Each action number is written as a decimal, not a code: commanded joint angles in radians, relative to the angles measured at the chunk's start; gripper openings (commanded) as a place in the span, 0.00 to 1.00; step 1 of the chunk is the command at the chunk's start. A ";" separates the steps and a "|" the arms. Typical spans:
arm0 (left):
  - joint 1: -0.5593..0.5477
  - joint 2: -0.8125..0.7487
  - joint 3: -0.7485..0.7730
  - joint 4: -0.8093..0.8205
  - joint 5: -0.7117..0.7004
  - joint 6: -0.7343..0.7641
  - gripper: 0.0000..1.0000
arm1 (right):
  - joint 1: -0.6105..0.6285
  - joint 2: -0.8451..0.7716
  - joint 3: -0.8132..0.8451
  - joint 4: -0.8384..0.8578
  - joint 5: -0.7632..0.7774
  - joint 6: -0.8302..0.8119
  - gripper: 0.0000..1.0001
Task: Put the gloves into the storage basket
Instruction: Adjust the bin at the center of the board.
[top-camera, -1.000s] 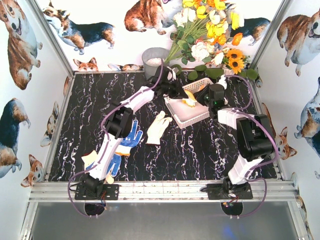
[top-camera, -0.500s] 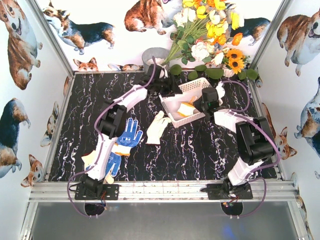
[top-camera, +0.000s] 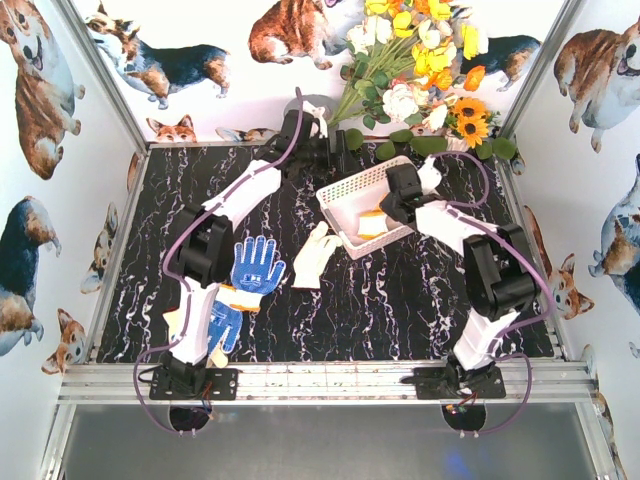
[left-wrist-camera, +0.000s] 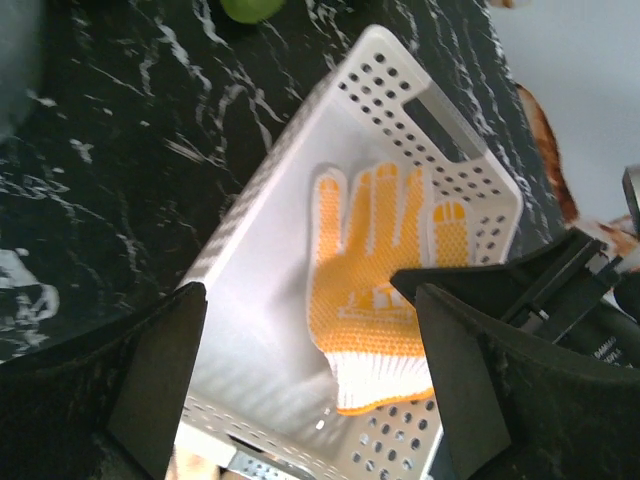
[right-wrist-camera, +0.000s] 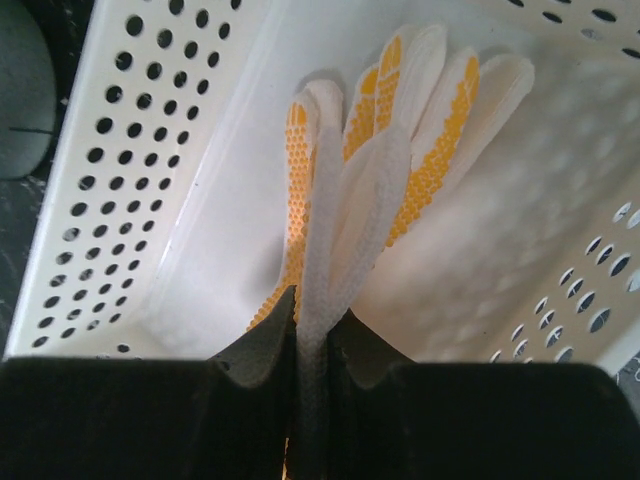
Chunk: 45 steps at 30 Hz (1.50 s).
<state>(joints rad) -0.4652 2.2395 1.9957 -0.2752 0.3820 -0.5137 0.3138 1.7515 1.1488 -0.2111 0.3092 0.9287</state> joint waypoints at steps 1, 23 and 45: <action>0.010 -0.001 0.026 -0.078 -0.138 0.175 0.81 | 0.023 0.028 0.082 -0.113 0.096 0.006 0.00; -0.012 -0.060 -0.289 0.049 0.222 0.159 0.81 | 0.024 -0.064 0.033 -0.228 0.089 -0.062 0.00; -0.118 -0.372 -0.696 0.146 0.164 0.175 0.82 | -0.032 -0.208 -0.041 -0.238 -0.271 -0.089 0.00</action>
<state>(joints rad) -0.5892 1.9259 1.3102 -0.1135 0.6525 -0.3458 0.2916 1.5574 1.1030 -0.5411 0.1062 0.8265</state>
